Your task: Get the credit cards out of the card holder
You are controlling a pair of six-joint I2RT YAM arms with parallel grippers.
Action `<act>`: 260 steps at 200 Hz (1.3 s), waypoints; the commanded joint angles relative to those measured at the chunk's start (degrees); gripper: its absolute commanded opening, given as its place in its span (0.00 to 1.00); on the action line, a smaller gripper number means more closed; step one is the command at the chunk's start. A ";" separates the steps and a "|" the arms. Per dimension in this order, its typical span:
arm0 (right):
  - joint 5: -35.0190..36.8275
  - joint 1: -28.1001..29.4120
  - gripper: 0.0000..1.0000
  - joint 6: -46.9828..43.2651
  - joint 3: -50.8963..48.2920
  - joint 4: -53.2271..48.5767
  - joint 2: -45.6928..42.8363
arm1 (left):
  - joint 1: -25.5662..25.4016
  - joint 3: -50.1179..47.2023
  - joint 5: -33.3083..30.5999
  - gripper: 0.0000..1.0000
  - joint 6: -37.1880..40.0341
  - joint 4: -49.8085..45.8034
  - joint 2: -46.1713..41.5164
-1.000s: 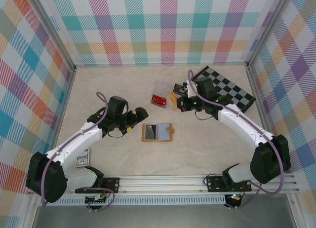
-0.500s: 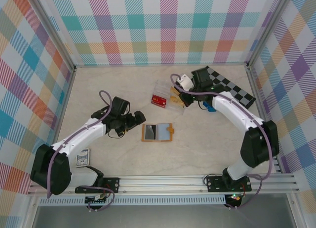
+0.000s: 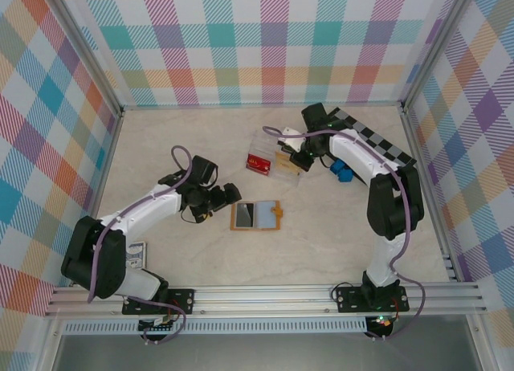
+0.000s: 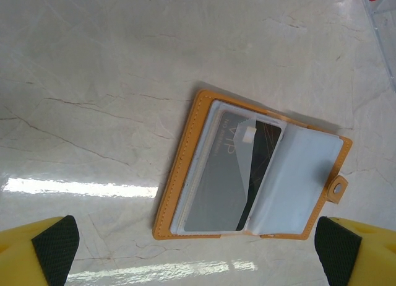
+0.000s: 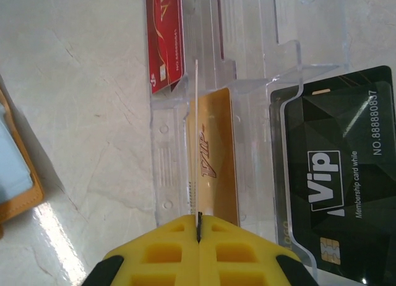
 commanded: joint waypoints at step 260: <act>-1.56 -1.49 0.00 -5.12 2.02 0.27 2.65 | 0.93 3.78 4.77 1.00 0.14 2.95 6.24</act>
